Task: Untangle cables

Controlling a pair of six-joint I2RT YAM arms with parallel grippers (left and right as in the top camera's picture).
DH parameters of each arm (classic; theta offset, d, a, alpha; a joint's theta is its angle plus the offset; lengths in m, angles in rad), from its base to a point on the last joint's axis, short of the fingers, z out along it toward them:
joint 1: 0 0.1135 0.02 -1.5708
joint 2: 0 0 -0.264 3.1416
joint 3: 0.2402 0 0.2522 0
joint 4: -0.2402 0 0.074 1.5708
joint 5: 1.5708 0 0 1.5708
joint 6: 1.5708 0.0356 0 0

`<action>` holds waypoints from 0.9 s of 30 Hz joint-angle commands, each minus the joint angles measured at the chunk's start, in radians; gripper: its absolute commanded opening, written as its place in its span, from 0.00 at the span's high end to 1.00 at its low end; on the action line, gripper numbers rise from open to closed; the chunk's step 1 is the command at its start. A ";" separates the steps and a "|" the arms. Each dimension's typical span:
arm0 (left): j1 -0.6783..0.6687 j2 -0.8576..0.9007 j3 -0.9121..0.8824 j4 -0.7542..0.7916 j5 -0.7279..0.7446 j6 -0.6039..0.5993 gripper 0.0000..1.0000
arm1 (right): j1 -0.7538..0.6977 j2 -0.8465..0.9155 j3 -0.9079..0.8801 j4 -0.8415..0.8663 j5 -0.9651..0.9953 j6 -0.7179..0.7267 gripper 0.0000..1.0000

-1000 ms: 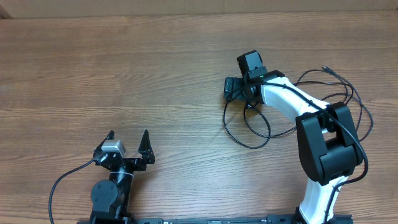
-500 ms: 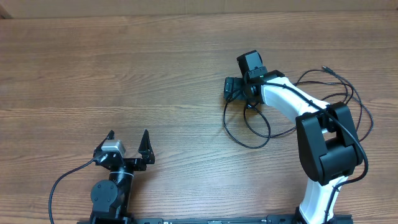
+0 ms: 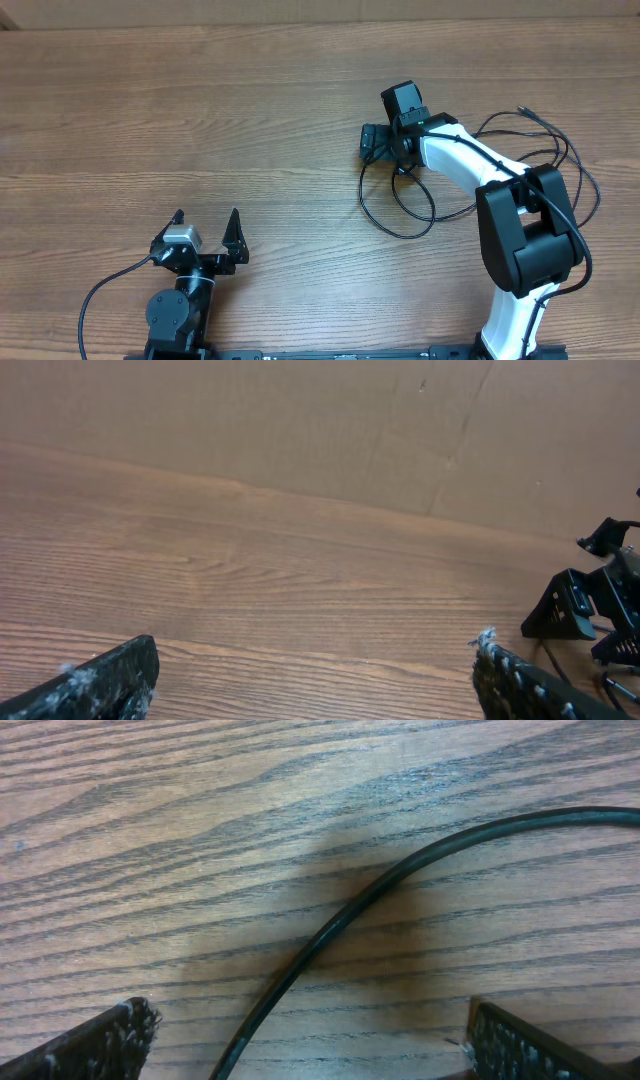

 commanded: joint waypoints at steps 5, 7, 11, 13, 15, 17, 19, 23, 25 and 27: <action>0.005 -0.011 -0.003 0.000 0.008 0.026 0.00 | 0.019 -0.105 -0.008 0.002 0.010 0.004 0.00; 0.005 -0.011 -0.003 0.000 0.008 0.026 0.00 | 0.025 -0.149 -0.008 0.002 0.010 0.004 0.00; 0.005 -0.011 -0.003 0.000 0.009 0.026 0.00 | 0.026 -0.242 -0.008 0.002 0.010 0.004 0.00; 0.005 -0.011 -0.003 0.000 0.009 0.026 0.00 | 0.026 -0.285 -0.008 0.002 0.010 0.004 0.00; 0.005 -0.011 -0.003 0.000 0.008 0.026 0.01 | 0.026 -0.332 -0.008 0.002 0.010 0.004 0.00; 0.005 -0.011 -0.003 0.000 0.008 0.026 0.00 | 0.026 -0.375 -0.008 0.002 0.010 0.004 0.00; 0.005 -0.011 -0.003 0.000 0.009 0.026 0.00 | 0.026 -0.421 -0.008 0.002 0.010 0.004 0.00; 0.005 -0.011 -0.003 0.000 0.008 0.026 0.01 | 0.026 -0.521 -0.008 0.000 0.010 0.004 0.00; 0.005 -0.011 -0.003 0.000 0.008 0.026 0.00 | 0.024 -0.600 -0.008 -0.009 0.010 0.004 0.00; 0.005 -0.011 -0.003 0.000 0.009 0.027 0.00 | 0.024 -0.671 -0.008 -0.024 0.010 0.004 0.00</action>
